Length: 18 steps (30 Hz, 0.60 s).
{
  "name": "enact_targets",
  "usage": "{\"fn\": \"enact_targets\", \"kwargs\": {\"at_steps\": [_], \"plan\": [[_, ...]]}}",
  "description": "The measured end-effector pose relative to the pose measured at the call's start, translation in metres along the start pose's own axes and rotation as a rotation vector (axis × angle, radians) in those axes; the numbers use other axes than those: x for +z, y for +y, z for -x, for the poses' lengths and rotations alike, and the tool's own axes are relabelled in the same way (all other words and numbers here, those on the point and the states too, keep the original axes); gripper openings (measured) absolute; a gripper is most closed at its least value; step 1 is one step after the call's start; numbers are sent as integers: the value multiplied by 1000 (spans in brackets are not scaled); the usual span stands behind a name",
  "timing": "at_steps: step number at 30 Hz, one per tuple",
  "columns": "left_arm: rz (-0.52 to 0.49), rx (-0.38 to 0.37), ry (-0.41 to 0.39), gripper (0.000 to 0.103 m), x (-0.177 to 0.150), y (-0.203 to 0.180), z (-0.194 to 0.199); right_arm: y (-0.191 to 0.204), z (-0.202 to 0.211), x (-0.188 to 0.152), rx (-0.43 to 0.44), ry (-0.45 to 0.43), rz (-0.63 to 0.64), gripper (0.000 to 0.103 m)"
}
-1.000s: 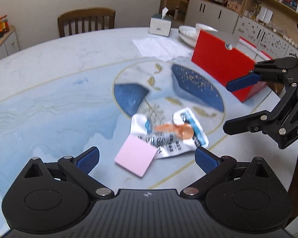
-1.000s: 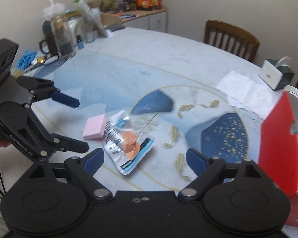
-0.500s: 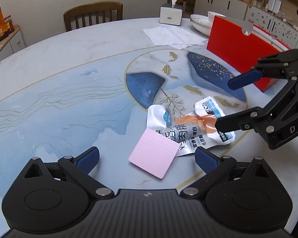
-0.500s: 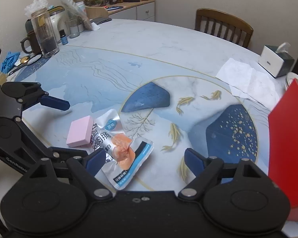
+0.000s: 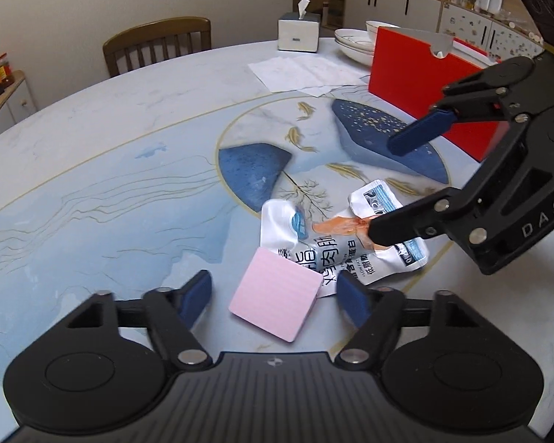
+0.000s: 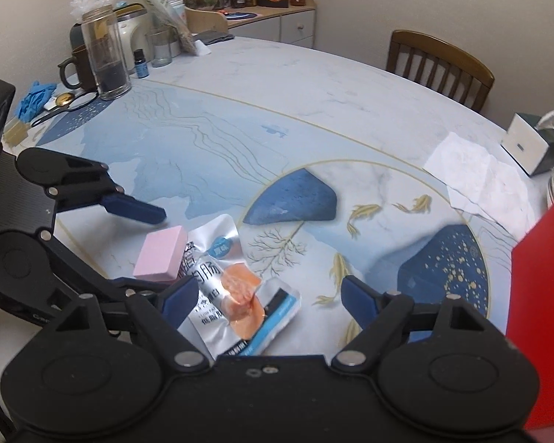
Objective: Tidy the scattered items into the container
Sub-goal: 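Grasp the pink sticky pad with the left tool while the right tool grasps the silver snack packet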
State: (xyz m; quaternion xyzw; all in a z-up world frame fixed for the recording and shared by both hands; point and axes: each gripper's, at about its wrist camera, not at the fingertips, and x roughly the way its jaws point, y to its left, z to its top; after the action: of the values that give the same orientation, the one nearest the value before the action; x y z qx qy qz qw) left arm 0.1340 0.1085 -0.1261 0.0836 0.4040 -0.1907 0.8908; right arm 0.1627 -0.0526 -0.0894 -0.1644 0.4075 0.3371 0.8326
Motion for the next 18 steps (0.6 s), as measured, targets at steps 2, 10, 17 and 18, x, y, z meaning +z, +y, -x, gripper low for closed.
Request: {"fn": "enact_targets", "kwargs": {"at_steps": [2,10,17,18], "plan": [[4,-9,-2,62,-1,1,1,1,-1,2,8,-1,9,84],[39,-37,-19,48,-4,9,9,10,-8,5,60,2,65,83],[125,3,-22,48,-8,30,19,25,-27,8,96,28,152,84],[132,8,-22,48,-9,32,20,27,-30,8,98,33,159,84]]}}
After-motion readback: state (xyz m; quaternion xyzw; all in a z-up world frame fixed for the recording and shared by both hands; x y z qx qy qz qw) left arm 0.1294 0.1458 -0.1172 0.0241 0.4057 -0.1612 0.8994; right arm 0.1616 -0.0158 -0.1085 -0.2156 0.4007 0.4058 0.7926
